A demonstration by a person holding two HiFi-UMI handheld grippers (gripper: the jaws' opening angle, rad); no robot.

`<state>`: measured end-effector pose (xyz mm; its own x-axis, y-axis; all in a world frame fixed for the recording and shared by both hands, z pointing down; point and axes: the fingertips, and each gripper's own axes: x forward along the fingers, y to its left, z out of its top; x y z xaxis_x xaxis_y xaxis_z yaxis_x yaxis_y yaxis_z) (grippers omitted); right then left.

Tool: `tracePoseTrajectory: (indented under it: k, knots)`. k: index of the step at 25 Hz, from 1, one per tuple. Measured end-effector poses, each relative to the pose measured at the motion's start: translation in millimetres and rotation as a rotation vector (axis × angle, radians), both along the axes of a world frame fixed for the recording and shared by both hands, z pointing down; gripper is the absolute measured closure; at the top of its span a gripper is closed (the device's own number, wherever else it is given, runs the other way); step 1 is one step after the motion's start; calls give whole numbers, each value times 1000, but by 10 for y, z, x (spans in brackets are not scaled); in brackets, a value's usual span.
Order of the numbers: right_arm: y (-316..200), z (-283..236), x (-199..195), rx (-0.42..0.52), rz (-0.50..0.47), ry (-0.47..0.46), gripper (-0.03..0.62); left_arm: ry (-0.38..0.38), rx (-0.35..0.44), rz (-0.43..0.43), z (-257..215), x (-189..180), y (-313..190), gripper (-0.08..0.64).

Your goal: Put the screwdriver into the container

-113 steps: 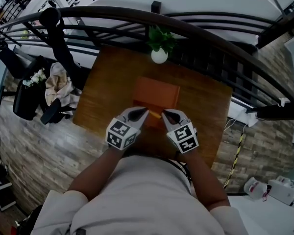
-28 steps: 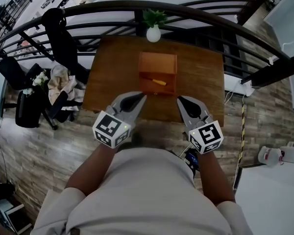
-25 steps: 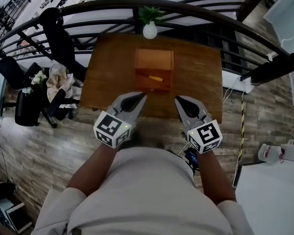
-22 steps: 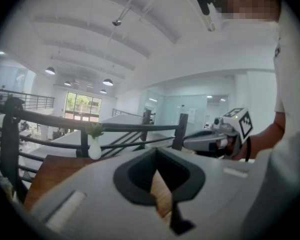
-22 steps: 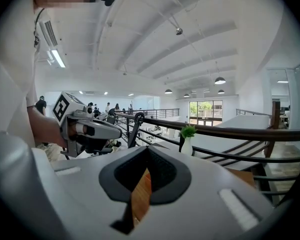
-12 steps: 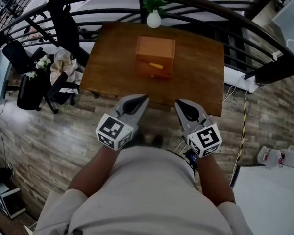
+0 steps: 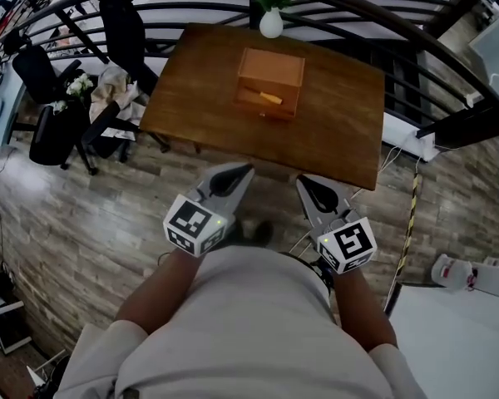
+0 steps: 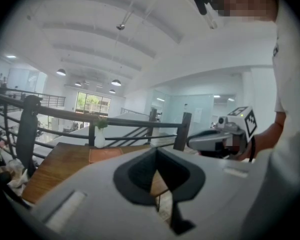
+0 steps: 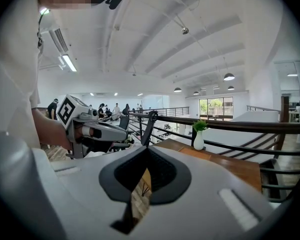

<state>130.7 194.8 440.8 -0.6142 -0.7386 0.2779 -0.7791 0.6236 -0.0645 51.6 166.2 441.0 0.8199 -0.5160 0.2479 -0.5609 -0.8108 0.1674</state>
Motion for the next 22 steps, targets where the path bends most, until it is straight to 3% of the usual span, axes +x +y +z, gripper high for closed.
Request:
tracePoseTrajectory:
  k: [22]
  knots:
    - [234, -109, -137, 23, -50, 15, 586, 11, 23, -11, -90, -113, 259, 557]
